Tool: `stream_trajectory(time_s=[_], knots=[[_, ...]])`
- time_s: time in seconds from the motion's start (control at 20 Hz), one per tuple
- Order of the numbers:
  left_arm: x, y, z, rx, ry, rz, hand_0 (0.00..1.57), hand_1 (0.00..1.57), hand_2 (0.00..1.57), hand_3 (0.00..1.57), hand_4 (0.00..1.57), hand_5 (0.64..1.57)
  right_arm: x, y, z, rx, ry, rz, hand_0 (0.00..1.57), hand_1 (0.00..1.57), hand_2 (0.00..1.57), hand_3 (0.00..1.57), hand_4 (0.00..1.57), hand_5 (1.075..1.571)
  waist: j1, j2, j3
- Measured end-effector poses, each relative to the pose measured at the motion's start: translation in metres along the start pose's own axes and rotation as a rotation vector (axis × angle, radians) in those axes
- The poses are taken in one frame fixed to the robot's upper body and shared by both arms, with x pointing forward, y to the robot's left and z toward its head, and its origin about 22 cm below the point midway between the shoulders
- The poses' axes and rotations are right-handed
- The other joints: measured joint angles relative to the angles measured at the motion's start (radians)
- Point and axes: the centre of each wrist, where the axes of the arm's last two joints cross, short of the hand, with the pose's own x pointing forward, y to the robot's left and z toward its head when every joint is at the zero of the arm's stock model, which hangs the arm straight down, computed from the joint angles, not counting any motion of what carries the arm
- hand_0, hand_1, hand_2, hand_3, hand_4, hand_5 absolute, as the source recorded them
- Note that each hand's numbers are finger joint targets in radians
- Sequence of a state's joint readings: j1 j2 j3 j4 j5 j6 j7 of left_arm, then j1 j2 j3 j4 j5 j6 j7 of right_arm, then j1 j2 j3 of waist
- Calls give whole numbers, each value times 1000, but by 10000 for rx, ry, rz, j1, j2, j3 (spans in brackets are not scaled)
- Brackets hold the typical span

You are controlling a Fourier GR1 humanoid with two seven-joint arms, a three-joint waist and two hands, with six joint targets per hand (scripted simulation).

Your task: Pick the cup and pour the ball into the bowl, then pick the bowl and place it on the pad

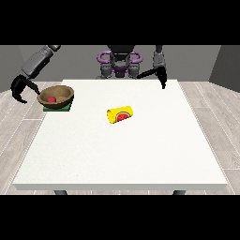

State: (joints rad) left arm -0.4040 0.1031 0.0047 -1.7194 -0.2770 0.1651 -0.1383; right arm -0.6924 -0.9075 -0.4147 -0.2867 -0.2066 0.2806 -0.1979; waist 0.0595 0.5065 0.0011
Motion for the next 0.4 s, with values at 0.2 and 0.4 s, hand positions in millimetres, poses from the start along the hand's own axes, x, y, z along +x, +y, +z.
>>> stream_trajectory(time_s=[0.2,0.4], knots=[[7,6,0,27,-16,41,0,0,0,0,0,1569,17,-9,-1,-46,-24,14,0,0,255,56,0,1493,-52,-40,7],[5,3,6,87,302,36,0,0,0,0,0,1569,41,-22,-1,260,-92,-94,0,0,189,288,0,1503,-221,-353,2]])
